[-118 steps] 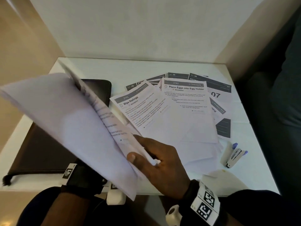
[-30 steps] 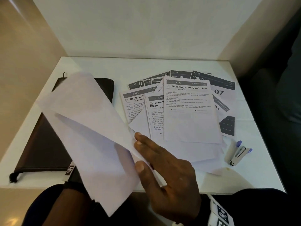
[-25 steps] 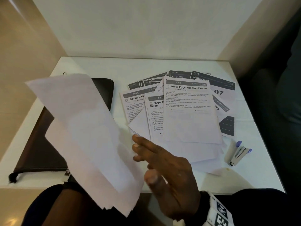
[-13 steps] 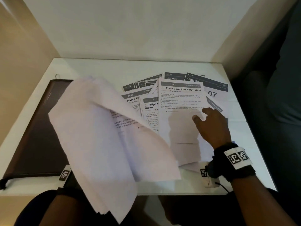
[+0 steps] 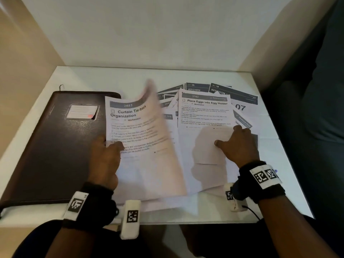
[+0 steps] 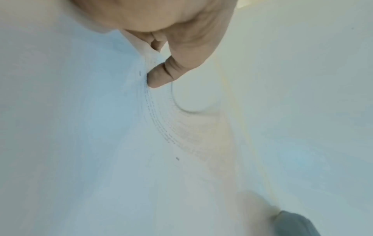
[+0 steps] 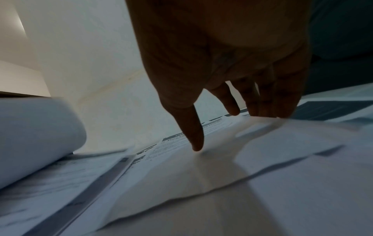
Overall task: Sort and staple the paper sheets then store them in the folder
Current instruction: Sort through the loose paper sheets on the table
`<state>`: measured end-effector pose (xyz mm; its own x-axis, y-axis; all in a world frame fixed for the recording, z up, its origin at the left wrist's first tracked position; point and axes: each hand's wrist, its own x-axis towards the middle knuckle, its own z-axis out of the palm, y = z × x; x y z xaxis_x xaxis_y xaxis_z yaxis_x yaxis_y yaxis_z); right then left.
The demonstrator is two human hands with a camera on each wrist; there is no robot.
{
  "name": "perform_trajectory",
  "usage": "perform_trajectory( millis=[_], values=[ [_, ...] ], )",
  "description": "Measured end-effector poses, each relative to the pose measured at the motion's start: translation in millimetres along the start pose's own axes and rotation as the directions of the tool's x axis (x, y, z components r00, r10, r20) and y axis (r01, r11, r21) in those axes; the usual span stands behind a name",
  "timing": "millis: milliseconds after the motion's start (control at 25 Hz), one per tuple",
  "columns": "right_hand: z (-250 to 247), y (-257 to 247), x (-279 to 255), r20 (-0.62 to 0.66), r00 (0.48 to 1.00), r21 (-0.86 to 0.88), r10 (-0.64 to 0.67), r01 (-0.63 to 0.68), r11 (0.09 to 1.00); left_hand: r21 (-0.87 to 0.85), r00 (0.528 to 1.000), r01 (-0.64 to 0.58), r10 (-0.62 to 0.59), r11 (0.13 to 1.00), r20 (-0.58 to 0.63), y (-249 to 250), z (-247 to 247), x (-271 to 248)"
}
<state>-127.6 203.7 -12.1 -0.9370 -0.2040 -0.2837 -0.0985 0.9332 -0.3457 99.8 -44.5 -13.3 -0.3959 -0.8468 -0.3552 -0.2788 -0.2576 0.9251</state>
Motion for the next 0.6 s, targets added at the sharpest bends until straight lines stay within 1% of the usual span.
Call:
perform_trajectory(
  millis=[80, 120, 200, 280, 400, 600],
  values=[
    [-1.8, -2.0, -1.5, -0.015, 1.000, -0.031, 0.019, -0.020, 0.999, -0.032, 0.999, 0.024, -0.023, 0.999, 0.027, 2.4, 1.6, -3.0],
    [-3.5, -2.9, -1.5, -0.018, 0.999, -0.042, 0.032, -0.032, 0.999, -0.016, 0.999, 0.020, -0.019, 1.000, 0.025, 3.9, 2.8, -5.1],
    [-6.9, -3.2, 0.6, -0.024, 0.999, 0.015, 0.037, -0.037, 0.999, -0.013, 1.000, 0.016, -0.016, 1.000, 0.016, 5.8, 4.2, -6.8],
    [-9.4, -1.1, 4.4, -0.065, 0.998, 0.134, -0.012, 0.020, 0.991, -0.024, 0.999, 0.031, -0.031, 0.999, 0.021, 7.1, 4.1, -7.6],
    [-14.9, 4.7, 8.2, -0.178, 0.977, 0.245, -0.115, 0.157, 0.957, -0.036, 0.999, 0.051, -0.051, 0.998, 0.016, 8.2, 3.3, -7.2],
    [-24.0, 11.0, 10.1, -0.303, 0.947, 0.378, -0.106, 0.222, 0.899, -0.052, 0.998, 0.063, -0.062, 0.997, 0.024, 9.8, 3.7, -6.2]
  ],
)
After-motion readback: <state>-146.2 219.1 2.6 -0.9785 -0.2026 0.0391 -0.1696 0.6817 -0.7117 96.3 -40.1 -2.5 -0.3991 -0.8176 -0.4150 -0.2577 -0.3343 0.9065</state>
